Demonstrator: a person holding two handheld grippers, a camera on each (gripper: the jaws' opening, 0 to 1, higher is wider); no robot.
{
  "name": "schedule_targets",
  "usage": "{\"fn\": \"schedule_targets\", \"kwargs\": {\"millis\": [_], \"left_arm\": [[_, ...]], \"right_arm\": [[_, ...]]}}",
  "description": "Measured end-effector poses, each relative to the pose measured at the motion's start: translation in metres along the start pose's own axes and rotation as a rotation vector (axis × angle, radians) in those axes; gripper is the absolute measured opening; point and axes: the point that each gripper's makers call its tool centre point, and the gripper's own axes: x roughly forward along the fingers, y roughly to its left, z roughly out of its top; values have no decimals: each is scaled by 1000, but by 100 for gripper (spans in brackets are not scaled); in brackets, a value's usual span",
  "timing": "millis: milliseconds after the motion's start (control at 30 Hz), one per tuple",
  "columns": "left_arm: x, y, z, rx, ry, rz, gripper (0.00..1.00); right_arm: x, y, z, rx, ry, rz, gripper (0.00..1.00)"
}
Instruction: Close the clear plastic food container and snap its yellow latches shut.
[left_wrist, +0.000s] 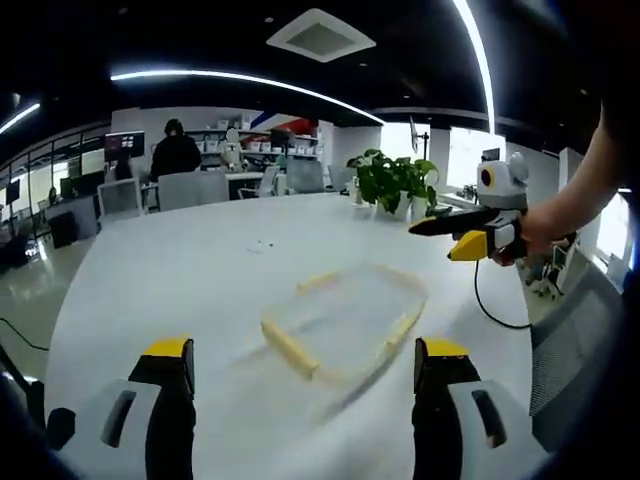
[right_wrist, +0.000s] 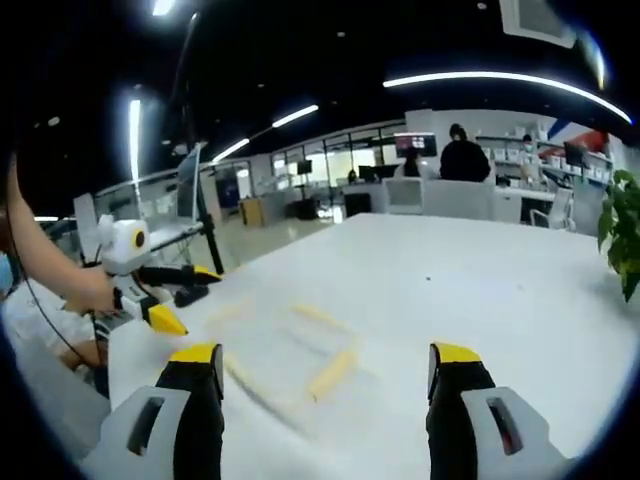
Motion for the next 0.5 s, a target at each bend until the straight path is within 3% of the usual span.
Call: {"fn": "schedule_targets", "kwargs": {"millis": [500], "left_arm": [[-31,-10,-18,-86,4,52,90]], "right_arm": [[-32,7,-15,65,-3,-51,84]]}}
